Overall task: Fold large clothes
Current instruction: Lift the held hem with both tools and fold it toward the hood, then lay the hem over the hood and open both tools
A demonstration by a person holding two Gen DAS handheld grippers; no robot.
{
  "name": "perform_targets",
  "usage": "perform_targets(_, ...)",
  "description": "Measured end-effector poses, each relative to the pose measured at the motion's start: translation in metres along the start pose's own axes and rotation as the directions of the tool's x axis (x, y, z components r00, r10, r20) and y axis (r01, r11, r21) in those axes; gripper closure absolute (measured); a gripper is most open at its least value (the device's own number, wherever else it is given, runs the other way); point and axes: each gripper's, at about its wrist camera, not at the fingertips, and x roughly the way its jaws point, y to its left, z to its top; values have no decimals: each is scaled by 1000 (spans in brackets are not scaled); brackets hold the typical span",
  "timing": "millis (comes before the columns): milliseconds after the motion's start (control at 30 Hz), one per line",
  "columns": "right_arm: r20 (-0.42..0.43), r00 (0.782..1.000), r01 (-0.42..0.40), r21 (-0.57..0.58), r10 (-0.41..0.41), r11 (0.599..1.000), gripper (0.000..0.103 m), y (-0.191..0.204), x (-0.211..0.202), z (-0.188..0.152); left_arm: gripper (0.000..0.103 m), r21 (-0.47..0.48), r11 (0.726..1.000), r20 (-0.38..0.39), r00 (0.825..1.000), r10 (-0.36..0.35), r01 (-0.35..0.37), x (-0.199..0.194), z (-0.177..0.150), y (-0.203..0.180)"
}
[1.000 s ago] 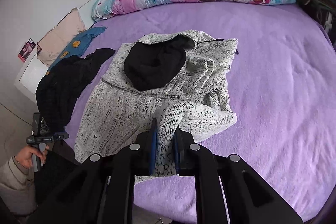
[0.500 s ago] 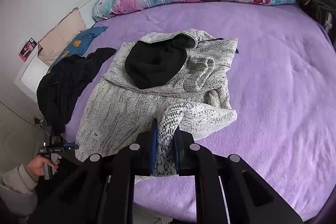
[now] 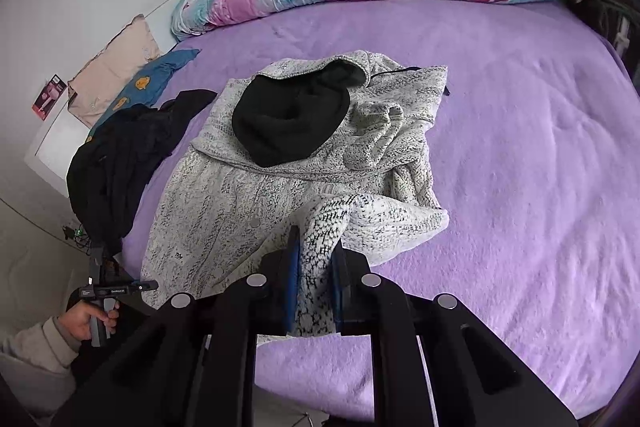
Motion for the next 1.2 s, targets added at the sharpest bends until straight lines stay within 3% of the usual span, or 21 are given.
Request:
perform_targets(167, -5, 1000, 2, -2, -2, 1000, 93, 2, 0, 0, 56, 17, 1000, -2, 1000, 8, -8, 3, 0, -4)
perform_targets(300, -4, 1000, 0, 1, 0, 1000, 93, 2, 0, -1, 77, 24, 999, -6, 999, -45, 45, 4, -1, -5)
perform_targets(500, -5, 1000, -4, 5, 4, 1000, 93, 1, -1, -3, 89, 8, 997, -7, 997, -78, 78, 2, -2, -1)
perform_targets(700, -10, 1000, -8, 17, 8, 1000, 93, -1, -2, -4, 92, 26, 996, 5, 997, -83, 83, -16, 3, -11)
perform_targets(833, -11, 1000, -26, 17, 26, 1000, 93, 1, -7, -3, 92, 57, 989, 34, 990, -139, 137, -45, 15, -30)
perform_targets(967, -10, 999, -54, 14, 54, 998, 93, 4, -12, -2, 92, 109, 977, 76, 979, -191, 182, -77, 36, -59)
perform_targets(1200, 34, 992, -122, 73, 119, 990, 93, -4, -25, 13, 92, 176, 959, 82, 968, -239, 222, -112, 82, -109)
